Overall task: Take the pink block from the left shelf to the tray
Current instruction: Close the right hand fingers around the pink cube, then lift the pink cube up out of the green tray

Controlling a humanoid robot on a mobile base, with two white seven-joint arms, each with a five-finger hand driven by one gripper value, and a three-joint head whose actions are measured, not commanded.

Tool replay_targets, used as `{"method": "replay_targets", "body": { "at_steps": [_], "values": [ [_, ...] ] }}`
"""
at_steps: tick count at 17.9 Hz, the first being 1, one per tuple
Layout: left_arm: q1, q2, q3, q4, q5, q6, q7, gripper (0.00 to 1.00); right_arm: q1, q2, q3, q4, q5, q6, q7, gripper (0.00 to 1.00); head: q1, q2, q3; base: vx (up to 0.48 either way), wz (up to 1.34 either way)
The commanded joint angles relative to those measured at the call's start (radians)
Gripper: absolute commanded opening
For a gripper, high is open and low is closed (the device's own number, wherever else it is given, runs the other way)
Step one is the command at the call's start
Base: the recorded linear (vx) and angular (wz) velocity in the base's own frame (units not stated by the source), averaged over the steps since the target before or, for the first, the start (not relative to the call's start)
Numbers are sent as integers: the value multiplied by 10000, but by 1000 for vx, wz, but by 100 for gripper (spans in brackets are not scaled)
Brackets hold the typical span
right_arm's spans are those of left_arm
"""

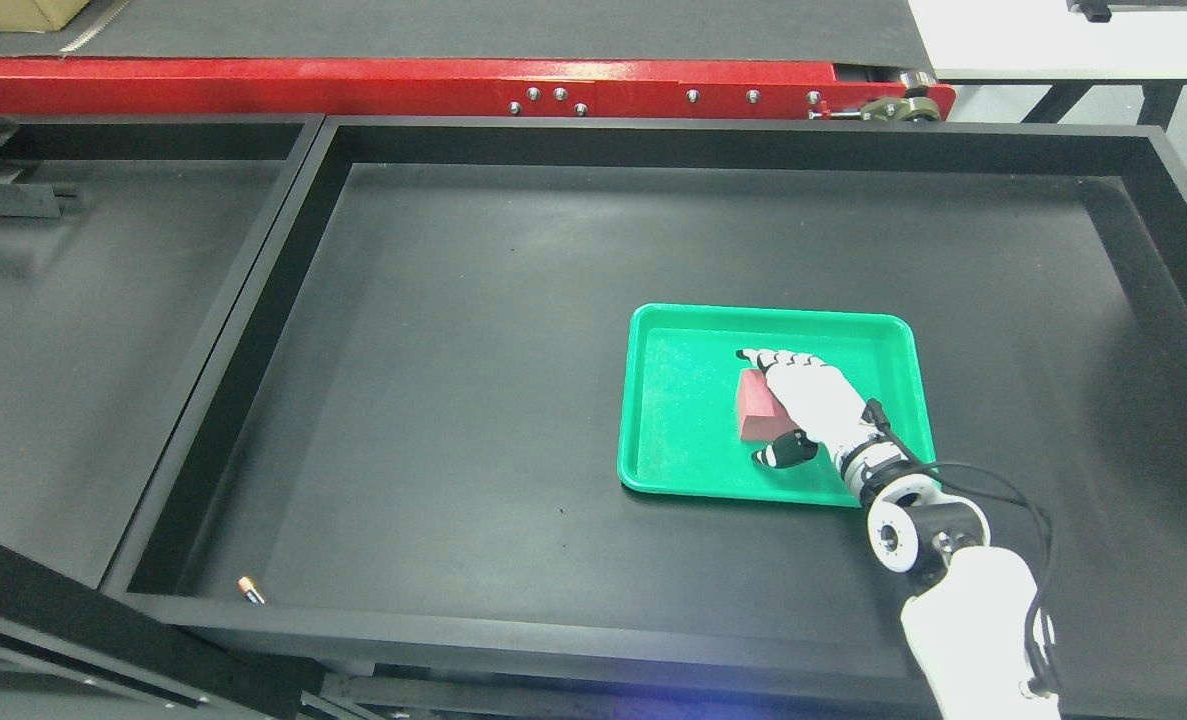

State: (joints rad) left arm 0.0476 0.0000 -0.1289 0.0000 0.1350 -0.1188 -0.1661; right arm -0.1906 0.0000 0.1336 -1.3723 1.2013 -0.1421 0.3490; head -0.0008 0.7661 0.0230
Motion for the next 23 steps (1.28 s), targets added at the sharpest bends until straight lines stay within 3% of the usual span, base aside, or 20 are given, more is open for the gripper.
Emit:
{"method": "replay_targets", "body": {
  "at_steps": [1,3,6,10,15,18,23],
  "values": [
    [0,175,0,-175,0,-8,4,100,-1223,-174,-47,316,-2,10,-8,75,0,0,0,0,0],
    [0,175,0,-175,0,7,4,100,-1223,-174,-47,316,-2,-5,-38,61,0,0,0,0,0],
    [0,175,0,-175,0,-8,4,100,-1223,-174,-93,301,-2,-51,-69,49,0,0,0,0,0],
    [0,175,0,-175,0,-8,4,100,-1193,-174,-308,316,-2,-82,22,5,0,0,0,0,0],
    [0,175,0,-175,0,7,4,100,-1208,-174,-445,255,-200,-82,-23,2,0,0,0,0,0],
    [0,175,0,-175,0,-8,4,100,-1192,-174,-919,-127,-1210,-602,-252,2,0,0,0,0,0],
    [0,175,0,-175,0,-8,4,100,-979,-174,-1412,-848,-1919,-1109,-1707,3,0,0,0,0,0]
  ]
}}
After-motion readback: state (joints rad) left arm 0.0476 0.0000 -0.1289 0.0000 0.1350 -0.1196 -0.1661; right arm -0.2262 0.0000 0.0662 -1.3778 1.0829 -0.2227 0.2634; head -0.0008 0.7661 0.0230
